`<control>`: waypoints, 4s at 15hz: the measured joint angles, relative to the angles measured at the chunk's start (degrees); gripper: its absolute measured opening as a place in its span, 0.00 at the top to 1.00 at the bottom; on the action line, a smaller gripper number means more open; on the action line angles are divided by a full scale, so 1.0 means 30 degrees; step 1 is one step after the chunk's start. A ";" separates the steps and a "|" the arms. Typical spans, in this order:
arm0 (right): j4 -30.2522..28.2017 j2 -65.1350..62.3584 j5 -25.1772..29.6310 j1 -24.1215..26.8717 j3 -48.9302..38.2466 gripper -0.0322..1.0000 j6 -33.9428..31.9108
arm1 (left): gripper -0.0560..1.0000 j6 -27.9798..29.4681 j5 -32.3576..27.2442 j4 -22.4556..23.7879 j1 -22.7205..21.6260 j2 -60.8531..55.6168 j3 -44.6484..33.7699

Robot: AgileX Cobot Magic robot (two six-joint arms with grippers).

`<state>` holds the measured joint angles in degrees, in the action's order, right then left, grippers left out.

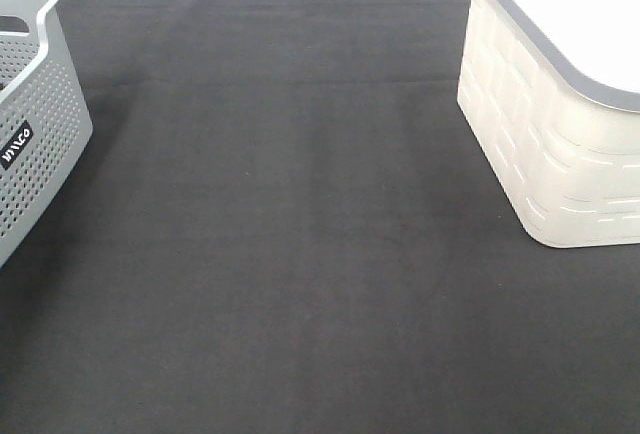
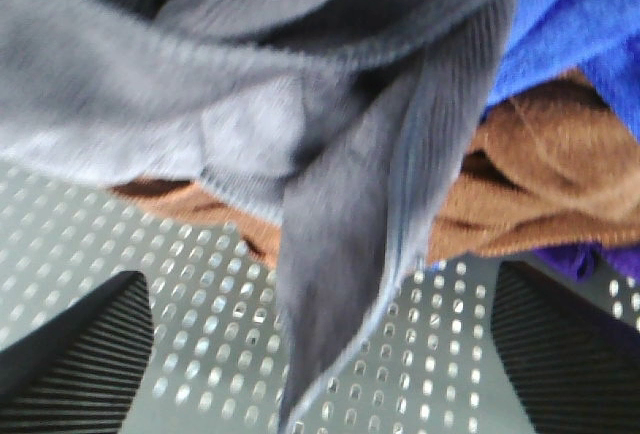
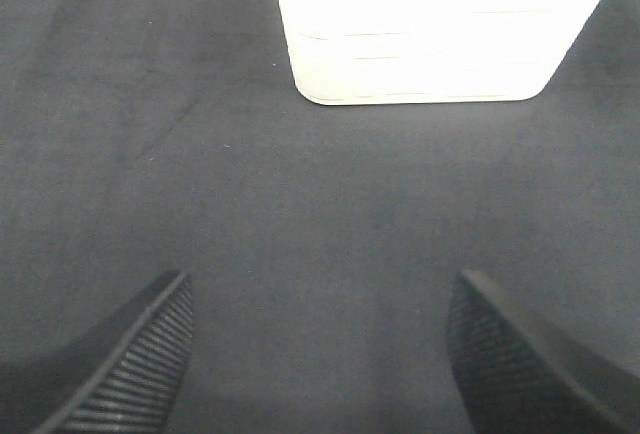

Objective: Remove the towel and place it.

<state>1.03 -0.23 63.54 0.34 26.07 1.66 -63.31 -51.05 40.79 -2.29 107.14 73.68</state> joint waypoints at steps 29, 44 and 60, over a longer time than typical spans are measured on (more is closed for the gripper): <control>0.0000 0.0000 0.0000 0.0000 0.0000 0.30 0.0000 | 0.95 0.4641 -0.2521 -0.2922 0.0095 -0.7983 0.0000; 0.0000 0.0000 0.0000 0.0000 0.0000 0.30 0.0000 | 0.95 0.6513 0.0611 -0.7716 0.0095 -1.2280 0.2769; 0.8652 0.8556 -0.2655 0.0000 0.3686 0.30 0.9053 | 0.95 1.2414 -0.0458 -1.3980 0.3094 -0.8403 1.1134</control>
<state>26.99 25.44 55.58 0.34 37.13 28.82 -26.07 -52.43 -1.15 6.99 81.93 107.09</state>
